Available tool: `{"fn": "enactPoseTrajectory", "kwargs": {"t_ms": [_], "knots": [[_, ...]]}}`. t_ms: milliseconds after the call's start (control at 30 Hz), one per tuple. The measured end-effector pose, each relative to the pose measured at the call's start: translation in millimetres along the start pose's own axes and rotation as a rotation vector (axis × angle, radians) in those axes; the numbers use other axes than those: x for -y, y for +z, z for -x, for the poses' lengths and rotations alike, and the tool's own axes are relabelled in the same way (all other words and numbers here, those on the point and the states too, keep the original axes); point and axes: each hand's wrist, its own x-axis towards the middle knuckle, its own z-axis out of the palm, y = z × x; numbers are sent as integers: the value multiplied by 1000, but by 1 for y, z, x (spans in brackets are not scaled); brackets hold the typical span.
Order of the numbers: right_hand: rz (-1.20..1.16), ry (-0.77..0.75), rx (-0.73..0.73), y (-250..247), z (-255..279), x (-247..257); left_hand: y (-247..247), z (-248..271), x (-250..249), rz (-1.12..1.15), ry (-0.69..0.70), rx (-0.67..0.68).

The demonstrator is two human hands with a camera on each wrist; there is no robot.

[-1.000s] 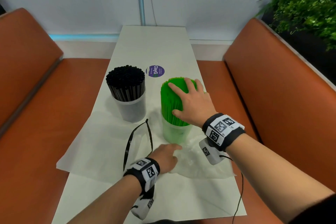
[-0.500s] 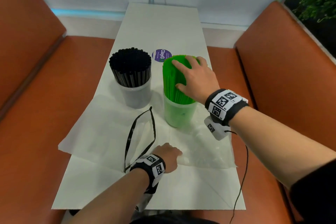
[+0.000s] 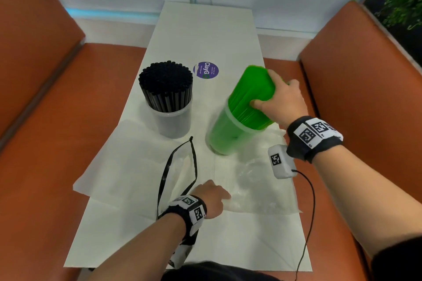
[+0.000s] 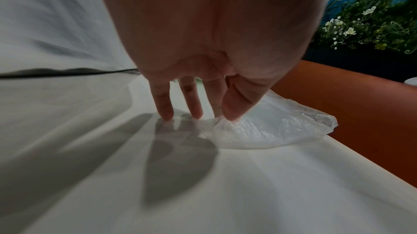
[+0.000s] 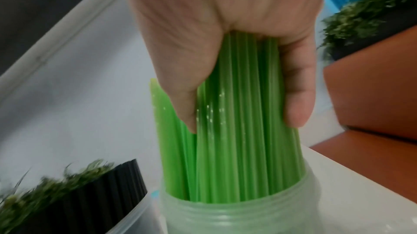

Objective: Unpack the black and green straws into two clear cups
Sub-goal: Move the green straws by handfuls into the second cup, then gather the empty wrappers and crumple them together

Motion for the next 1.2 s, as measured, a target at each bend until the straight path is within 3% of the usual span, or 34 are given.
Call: {"fn": "enactPoseTrajectory", "kwargs": {"t_ms": [67,133,300,367,667,800,867,933,1067,1133,1200], "knots": [[-50,74,-43,2,-4,-5,-1,1,1,3,7,3],[-3,35,-83,6,-4,2,-2,0,1,1,10,12],[307,-391,-101,30,-5,50,-5,-1,2,-20,31,42],[344,-463,-95,36,-14,64,-5,-2,4,-16,42,35],[287,-322,-131,41,-51,82,-7,-1,1,-43,52,70],[249,-300,-82,32,-52,85,-15,4,2,62,94,55],[213,-280,-56,25,-44,85,-26,8,7,185,137,-51],[115,-288,-104,18,-34,83,-43,11,12,337,192,-251],[-145,-529,-360,16,-1,73,-77,16,33,400,170,-727],[-169,-624,-287,32,21,67,-85,19,49,322,63,-863],[-160,-641,-78,57,39,58,-85,23,64,144,-112,-775]]}}
